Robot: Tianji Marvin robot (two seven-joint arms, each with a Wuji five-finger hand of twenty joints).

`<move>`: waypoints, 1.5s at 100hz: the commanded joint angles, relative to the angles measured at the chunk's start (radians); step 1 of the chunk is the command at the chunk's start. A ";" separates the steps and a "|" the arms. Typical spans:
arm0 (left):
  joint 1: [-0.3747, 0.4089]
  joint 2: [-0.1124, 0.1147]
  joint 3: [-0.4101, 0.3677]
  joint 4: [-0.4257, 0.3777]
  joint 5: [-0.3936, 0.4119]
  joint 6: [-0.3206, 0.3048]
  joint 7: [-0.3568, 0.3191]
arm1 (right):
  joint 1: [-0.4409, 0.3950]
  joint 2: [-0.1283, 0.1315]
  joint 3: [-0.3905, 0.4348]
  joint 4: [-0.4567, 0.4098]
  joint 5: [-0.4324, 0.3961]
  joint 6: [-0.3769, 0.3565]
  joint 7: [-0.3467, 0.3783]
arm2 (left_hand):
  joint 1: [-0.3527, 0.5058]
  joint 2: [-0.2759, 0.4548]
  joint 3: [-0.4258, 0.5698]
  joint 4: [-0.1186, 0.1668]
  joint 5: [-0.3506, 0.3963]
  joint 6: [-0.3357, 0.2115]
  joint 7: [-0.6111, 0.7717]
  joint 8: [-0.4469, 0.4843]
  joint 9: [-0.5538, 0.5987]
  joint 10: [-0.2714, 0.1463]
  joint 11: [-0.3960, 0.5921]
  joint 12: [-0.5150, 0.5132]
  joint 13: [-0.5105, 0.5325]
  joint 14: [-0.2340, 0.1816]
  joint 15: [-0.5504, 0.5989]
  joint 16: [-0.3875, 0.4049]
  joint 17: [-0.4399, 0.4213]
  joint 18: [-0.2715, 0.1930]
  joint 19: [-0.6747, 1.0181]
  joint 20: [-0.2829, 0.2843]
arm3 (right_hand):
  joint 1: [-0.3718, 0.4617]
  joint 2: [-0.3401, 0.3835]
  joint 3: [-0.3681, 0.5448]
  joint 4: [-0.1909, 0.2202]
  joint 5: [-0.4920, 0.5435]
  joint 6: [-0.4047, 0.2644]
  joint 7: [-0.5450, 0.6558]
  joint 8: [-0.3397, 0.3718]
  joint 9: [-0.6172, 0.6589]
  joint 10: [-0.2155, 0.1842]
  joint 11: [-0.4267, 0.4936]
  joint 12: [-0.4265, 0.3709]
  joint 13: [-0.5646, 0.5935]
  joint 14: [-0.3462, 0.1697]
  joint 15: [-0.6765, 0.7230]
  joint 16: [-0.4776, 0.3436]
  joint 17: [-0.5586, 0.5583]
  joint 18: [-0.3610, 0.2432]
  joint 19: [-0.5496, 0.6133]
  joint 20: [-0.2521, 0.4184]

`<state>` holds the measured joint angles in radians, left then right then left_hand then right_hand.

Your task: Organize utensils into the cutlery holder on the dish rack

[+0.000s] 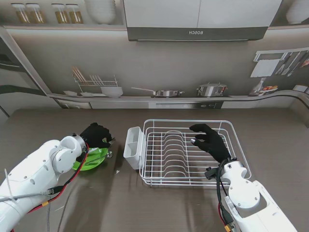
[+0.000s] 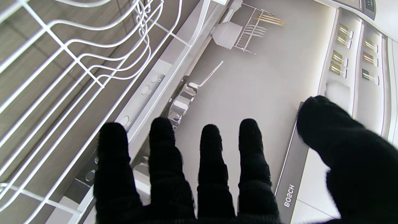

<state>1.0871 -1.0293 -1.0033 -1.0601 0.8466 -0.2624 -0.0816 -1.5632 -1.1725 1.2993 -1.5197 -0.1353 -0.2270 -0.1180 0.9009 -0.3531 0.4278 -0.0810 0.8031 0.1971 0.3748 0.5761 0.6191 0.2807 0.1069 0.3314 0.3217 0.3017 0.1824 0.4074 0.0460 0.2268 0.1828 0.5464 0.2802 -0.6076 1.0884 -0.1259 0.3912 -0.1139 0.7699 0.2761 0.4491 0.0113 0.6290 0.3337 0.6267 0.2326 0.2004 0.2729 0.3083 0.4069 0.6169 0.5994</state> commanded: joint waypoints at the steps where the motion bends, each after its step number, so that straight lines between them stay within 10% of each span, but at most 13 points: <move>1: -0.002 -0.008 0.000 0.004 -0.004 0.002 -0.016 | -0.003 -0.005 -0.002 -0.001 0.002 -0.001 0.013 | 0.077 -0.006 -0.041 -0.017 0.024 -0.043 0.071 0.008 0.020 -0.004 0.010 0.014 0.016 -0.012 0.017 0.001 0.004 -0.016 -0.018 -0.008 | -0.008 0.013 0.015 0.020 0.001 -0.004 -0.008 0.004 0.007 0.001 -0.005 -0.002 0.020 -0.014 -0.003 0.014 0.004 -0.024 -0.016 0.023; 82: -0.008 -0.026 0.009 0.054 -0.062 -0.012 0.046 | -0.005 -0.005 -0.003 -0.002 0.011 0.005 0.017 | 0.205 0.040 -0.093 -0.013 0.002 -0.094 0.466 0.076 0.077 -0.037 0.035 0.034 0.064 -0.014 0.057 0.007 0.054 -0.010 -0.002 -0.010 | -0.011 0.027 0.014 0.021 -0.006 0.002 -0.008 0.004 0.006 0.002 -0.006 -0.002 0.019 -0.014 -0.004 0.013 0.002 -0.024 -0.018 0.023; 150: 0.079 -0.005 -0.141 -0.124 0.026 -0.043 -0.021 | -0.003 -0.005 -0.007 -0.001 0.020 0.011 0.023 | 0.234 0.058 -0.112 -0.018 -0.011 -0.064 0.529 0.137 0.093 -0.054 0.044 0.040 0.076 -0.032 0.061 0.004 0.063 -0.023 -0.002 -0.016 | -0.014 0.036 0.012 0.022 -0.013 0.008 -0.007 0.004 0.004 0.002 -0.007 -0.002 0.019 -0.012 -0.004 0.014 0.005 -0.024 -0.021 0.025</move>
<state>1.1625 -1.0393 -1.1332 -1.1554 0.8635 -0.2997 -0.0801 -1.5630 -1.1733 1.2961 -1.5193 -0.1163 -0.2174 -0.1110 1.0445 -0.3423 0.3189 -0.0811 0.7971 0.1524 0.8140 0.6779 0.7057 0.2387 0.1503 0.3590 0.3925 0.2877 0.2345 0.4115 0.1087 0.2268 0.1828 0.5445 0.2802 -0.5944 1.0885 -0.1259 0.3912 -0.1035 0.7699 0.2761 0.4493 0.0133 0.6290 0.3338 0.6267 0.2326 0.2004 0.2729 0.3086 0.4069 0.6158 0.5998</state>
